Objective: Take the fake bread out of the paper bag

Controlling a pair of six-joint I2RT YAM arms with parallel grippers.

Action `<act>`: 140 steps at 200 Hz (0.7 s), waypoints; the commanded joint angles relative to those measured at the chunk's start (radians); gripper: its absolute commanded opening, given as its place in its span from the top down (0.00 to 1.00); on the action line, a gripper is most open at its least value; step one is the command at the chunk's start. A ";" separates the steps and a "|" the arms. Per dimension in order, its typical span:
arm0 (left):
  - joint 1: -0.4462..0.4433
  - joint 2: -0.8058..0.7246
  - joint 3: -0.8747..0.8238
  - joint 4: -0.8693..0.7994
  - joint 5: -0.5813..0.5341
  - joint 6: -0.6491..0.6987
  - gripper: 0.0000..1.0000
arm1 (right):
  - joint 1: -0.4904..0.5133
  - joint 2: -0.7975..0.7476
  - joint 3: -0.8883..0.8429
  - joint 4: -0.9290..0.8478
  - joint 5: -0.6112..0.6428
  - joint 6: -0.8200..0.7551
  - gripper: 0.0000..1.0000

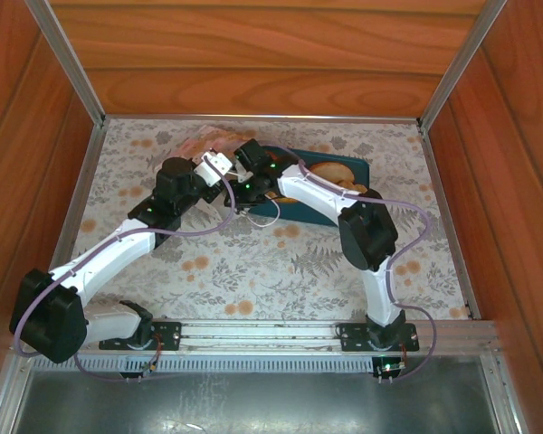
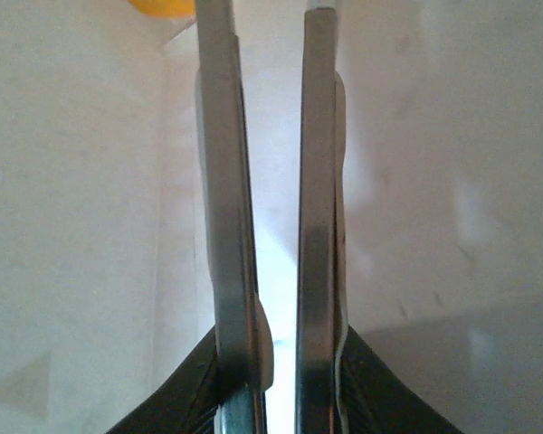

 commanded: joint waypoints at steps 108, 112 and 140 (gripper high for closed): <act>-0.003 -0.028 -0.027 0.008 -0.022 0.028 1.00 | 0.003 -0.035 0.029 -0.056 -0.100 -0.072 0.78; -0.003 -0.026 -0.026 0.009 -0.024 0.027 1.00 | 0.004 -0.031 0.032 -0.057 -0.102 -0.073 0.76; -0.003 0.011 -0.002 0.010 -0.056 0.005 1.00 | 0.014 -0.032 0.024 -0.037 -0.131 -0.070 0.68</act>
